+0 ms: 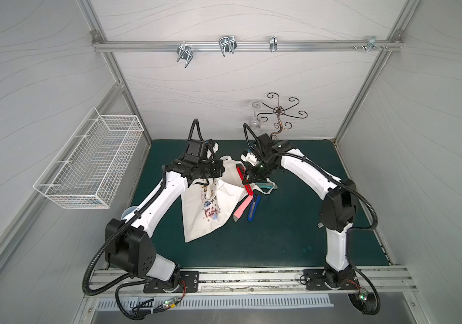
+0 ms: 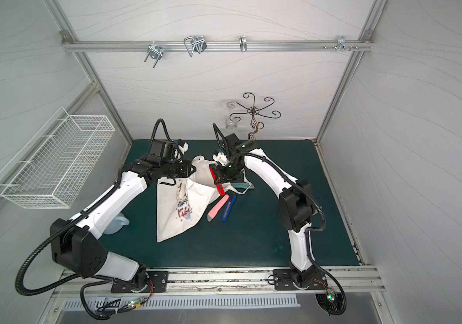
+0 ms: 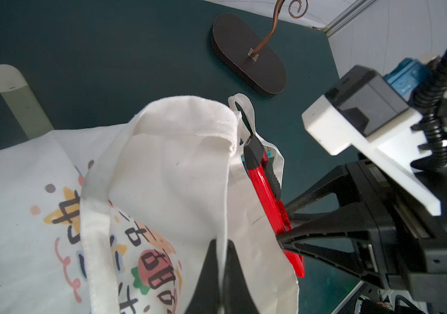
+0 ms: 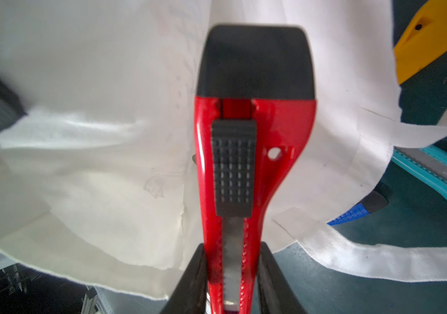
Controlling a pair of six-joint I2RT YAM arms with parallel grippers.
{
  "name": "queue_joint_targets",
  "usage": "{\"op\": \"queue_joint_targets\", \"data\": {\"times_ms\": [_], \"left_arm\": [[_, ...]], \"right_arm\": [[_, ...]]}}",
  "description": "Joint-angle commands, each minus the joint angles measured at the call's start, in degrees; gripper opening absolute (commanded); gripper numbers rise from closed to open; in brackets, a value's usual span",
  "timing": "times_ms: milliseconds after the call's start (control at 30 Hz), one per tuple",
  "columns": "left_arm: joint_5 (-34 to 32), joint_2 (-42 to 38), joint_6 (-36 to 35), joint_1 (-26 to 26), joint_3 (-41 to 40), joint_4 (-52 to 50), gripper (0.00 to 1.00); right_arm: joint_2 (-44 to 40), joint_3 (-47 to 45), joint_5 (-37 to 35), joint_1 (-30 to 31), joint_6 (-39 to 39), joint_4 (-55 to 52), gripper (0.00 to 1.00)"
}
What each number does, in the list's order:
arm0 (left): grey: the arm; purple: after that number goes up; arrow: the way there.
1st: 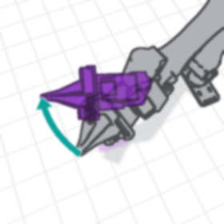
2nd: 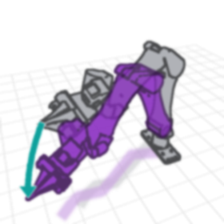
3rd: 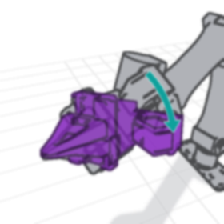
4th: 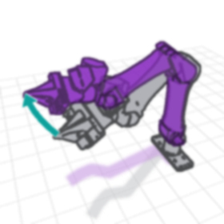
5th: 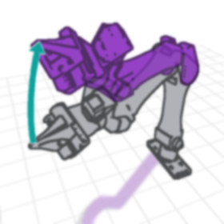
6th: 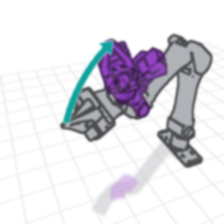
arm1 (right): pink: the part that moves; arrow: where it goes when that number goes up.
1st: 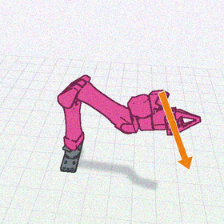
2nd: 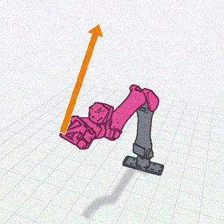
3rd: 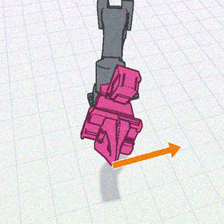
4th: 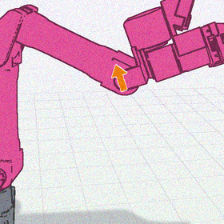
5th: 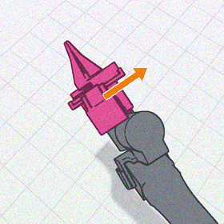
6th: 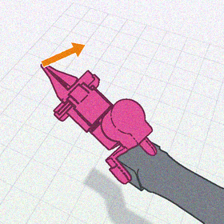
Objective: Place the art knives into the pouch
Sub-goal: Place the utility knife in the pouch.
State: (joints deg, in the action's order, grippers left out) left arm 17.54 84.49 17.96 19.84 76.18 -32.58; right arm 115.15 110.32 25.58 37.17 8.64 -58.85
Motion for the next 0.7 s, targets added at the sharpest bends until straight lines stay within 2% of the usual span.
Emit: {"op": "queue_joint_targets", "data": {"times_ms": [0, 667], "left_arm": [[0.7, 0.1, -1.3, 0.1, 2.6, 2.0, 0.0], [1.2, 0.4, -1.5, 0.2, 2.3, 2.0, 0.0]], "right_arm": [[2.8, 2.9, 2.2, 0.5, -2.9, -1.6, 0.3], [16.9, 25.8, -1.6, 0.6, -7.4, -7.7, 0.32]]}}
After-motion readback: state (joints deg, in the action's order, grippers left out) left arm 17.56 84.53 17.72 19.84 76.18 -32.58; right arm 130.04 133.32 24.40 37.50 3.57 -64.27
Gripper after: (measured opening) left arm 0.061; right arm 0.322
